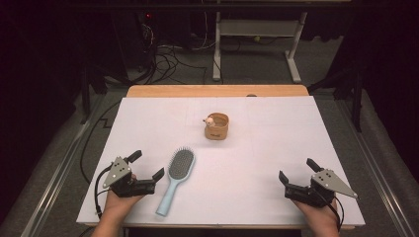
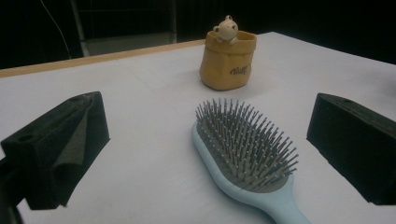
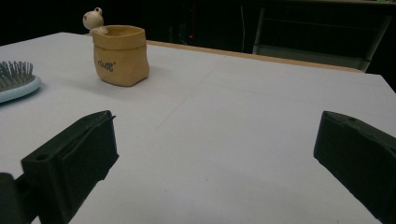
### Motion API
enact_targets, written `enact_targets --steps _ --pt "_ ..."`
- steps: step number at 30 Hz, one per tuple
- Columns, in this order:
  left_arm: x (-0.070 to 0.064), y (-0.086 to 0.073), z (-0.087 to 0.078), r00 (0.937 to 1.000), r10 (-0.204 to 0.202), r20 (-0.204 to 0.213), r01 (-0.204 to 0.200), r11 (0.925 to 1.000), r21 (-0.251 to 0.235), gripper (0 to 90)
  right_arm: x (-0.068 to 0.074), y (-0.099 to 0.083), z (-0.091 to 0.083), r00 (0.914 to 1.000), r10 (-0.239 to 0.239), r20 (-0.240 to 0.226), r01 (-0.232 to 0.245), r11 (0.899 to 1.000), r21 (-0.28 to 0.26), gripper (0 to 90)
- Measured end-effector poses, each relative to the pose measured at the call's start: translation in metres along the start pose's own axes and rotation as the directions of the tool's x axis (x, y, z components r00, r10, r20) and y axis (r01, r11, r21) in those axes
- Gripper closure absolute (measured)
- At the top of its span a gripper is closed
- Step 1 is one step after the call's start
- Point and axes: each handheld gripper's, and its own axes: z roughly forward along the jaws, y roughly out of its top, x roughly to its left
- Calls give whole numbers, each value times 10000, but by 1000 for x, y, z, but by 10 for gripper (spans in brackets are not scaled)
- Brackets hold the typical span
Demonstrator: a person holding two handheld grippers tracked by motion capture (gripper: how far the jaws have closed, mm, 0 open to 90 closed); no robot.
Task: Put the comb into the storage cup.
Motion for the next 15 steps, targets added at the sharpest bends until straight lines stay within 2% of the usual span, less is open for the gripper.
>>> enact_targets --steps 15 --pt "0 0 1 9999 -49 -136 48 10000 -47 2 2 1 0 10000 -65 49 65 9999 -110 3"
